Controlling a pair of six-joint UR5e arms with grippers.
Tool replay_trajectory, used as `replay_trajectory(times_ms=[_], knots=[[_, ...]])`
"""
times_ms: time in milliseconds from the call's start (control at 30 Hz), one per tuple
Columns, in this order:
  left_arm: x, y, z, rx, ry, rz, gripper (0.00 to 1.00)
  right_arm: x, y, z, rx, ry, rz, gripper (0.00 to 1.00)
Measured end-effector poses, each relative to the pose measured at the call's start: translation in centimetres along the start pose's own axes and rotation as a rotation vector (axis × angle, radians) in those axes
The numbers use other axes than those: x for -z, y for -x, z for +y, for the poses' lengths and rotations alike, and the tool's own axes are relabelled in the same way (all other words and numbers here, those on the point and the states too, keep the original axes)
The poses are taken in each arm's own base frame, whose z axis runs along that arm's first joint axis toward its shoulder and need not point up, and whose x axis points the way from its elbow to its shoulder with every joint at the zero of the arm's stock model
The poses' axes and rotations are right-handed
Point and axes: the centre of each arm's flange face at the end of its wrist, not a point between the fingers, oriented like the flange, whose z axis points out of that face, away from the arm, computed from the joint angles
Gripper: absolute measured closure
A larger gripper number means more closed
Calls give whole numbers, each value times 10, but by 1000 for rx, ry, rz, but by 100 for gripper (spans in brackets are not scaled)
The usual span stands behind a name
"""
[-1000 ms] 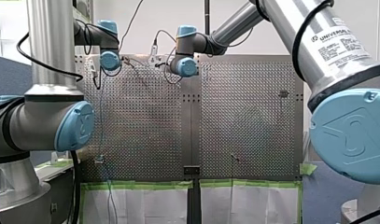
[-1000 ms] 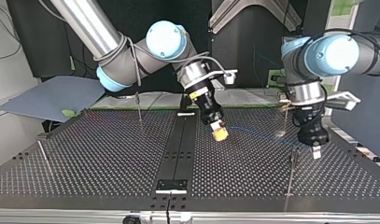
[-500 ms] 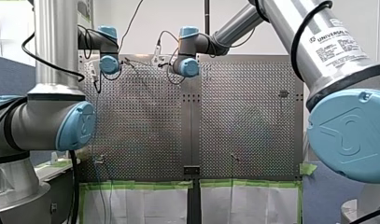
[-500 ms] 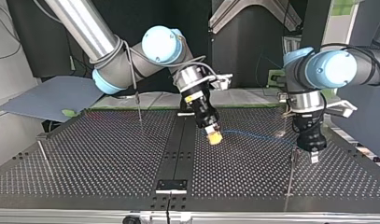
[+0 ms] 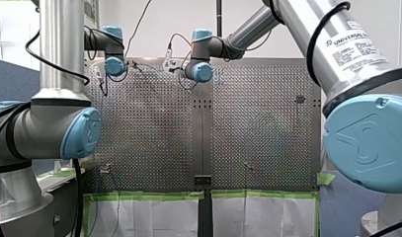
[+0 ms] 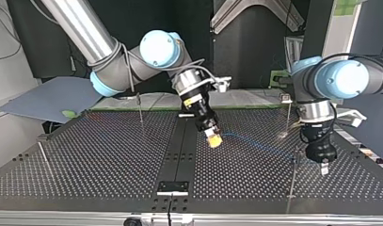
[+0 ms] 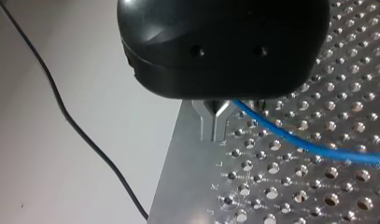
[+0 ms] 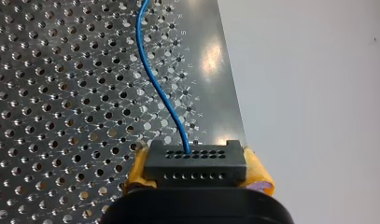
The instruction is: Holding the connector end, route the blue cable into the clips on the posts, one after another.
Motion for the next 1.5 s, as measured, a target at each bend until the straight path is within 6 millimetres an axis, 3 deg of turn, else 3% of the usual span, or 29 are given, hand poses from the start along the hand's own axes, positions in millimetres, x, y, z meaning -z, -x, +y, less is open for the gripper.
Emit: replay_trajectory(times_ms=[533,833,1100,1500], knots=[[-15,-16,7,60,-52,6,100,-10,7,35,-6,13,28,100],[-30,-35,14,84,-51,29,100,-19,12,51,-23,19,41,100],[-35,-34,21,110,-46,13,100,-30,24,61,-27,23,35,100],[-44,-32,24,197,-82,-20,100,-40,11,77,-29,28,62,100]])
